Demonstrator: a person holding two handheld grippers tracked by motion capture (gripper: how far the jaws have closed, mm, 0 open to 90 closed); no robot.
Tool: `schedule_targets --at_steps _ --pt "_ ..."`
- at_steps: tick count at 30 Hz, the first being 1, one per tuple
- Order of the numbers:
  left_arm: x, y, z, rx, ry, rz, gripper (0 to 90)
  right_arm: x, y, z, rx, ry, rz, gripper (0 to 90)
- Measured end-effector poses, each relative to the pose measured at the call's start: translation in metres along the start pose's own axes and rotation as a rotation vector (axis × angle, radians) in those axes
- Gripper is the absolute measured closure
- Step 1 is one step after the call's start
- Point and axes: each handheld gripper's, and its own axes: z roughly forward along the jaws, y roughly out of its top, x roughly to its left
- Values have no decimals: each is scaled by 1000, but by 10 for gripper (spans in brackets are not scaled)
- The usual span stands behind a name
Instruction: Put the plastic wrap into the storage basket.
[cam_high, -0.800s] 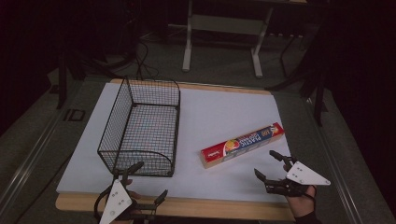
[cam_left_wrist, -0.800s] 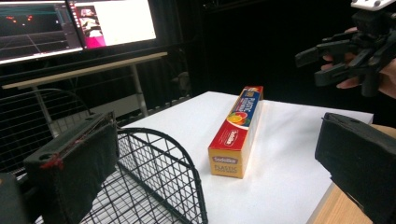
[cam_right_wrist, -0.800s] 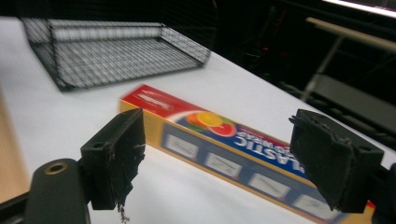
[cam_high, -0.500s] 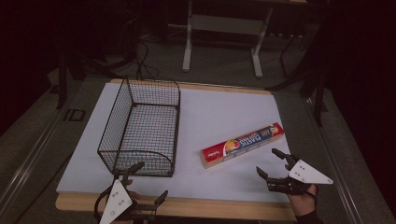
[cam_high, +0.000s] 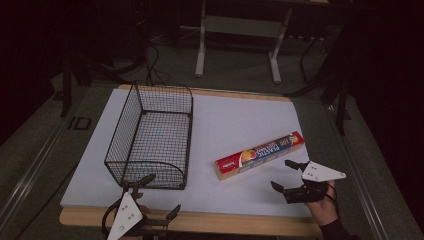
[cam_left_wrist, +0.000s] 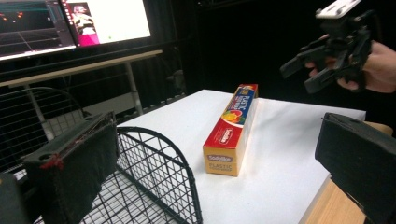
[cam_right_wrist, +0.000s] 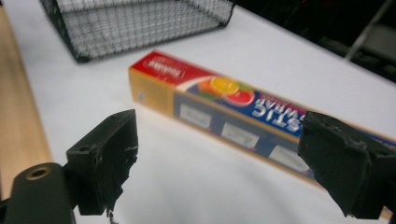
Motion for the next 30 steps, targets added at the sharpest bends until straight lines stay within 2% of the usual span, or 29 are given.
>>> schedule_targets --at_steps 1,2,3,4,5,7,8,10,11,12,14,16,17,19,20,23,24,27,29,30 --pt "0 0 0 -8 -10 -5 2 -3 0 2 -12 0 -38 123" --pt "-1 0 0 -10 -12 -1 2 -3 0 2 -12 0 -38 123" --pt "-2 0 0 -8 -9 8 2 -4 0 3 -34 -28 -106 122" --pt "-3 1 1 -2 -7 17 2 -4 0 3 -34 -28 -106 122" --pt "-3 0 1 1 -10 21 2 -5 0 3 -49 -50 -131 122" --pt "-4 1 1 4 -10 28 2 -7 -1 4 -48 -51 -143 122" --pt "-4 1 1 4 -10 30 2 -14 -1 8 9 -26 -178 139" --pt "-4 0 1 4 -10 23 2 -17 -2 13 63 14 -184 159" --pt "-4 0 1 4 -10 23 2 -17 -2 13 63 14 -184 159" --pt "-3 0 1 6 -9 22 2 -19 -3 16 98 53 -183 159" --pt "-3 0 1 9 -6 20 2 -20 -3 22 134 71 -200 157" --pt "-3 0 1 8 -7 18 2 -21 -2 29 210 96 -190 154" --pt "-4 0 1 7 -8 18 2 -21 -1 32 234 91 -190 163" --pt "-4 0 1 7 -10 19 2 -23 3 37 314 97 -121 137" --pt "-4 0 2 7 -11 20 2 -25 5 40 342 101 -103 141" --pt "-4 0 2 13 -17 18 2 -32 14 47 391 128 -104 140" --pt "-4 0 2 10 -24 14 2 -32 14 47 391 128 -104 140" --pt "-5 0 2 9 -30 14 2 -40 21 53 412 131 -135 131" --pt "-5 0 2 10 -32 17 2 -47 28 58 424 149 -199 150" --pt "-5 0 2 11 -31 18 2 -47 28 58 424 149 -199 150"
